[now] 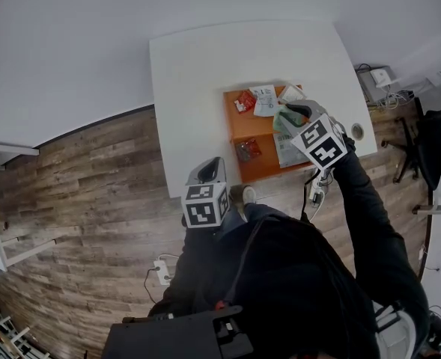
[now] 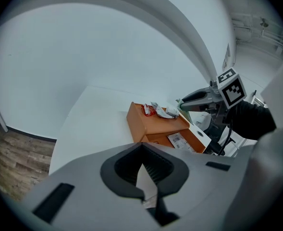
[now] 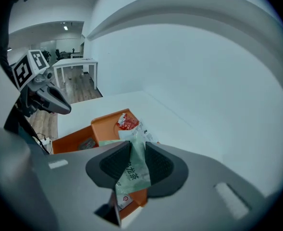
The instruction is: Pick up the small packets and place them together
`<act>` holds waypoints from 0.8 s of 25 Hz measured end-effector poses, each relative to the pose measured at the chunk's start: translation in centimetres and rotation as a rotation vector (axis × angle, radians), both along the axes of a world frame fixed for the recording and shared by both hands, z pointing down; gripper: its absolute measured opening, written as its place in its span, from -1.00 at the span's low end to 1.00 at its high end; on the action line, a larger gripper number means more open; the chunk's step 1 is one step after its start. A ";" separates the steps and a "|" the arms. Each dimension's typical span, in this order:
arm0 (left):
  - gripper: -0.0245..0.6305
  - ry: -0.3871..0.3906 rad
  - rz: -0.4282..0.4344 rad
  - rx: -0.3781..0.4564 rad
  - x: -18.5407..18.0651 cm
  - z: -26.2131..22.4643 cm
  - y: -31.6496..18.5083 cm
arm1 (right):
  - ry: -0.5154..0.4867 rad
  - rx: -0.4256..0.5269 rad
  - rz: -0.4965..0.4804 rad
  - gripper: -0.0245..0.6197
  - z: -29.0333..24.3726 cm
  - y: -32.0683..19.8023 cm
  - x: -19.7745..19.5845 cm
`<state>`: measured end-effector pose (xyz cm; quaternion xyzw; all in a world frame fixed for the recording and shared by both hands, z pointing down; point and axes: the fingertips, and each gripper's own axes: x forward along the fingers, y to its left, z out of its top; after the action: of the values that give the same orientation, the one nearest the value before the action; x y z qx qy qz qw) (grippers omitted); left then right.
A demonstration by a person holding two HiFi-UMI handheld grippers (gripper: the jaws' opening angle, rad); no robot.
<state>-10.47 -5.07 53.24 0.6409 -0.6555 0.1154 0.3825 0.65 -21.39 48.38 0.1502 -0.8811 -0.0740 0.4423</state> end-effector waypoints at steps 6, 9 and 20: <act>-0.93 0.002 0.018 0.004 0.7 -0.4 -0.6 | -0.001 -0.010 0.033 -0.61 0.7 -2.4 -0.8; -0.93 0.004 0.018 0.002 0.7 -0.3 -0.7 | 0.028 -0.024 0.028 -0.61 2.0 -2.7 -1.0; -0.93 0.006 -0.010 -0.009 -0.3 0.1 -0.6 | 0.075 -0.055 0.028 -0.56 4.3 -3.0 -1.5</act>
<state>-10.73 -5.65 53.33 0.6361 -0.6571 0.1145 0.3879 -0.88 -24.43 52.67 0.1473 -0.8634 -0.0491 0.4799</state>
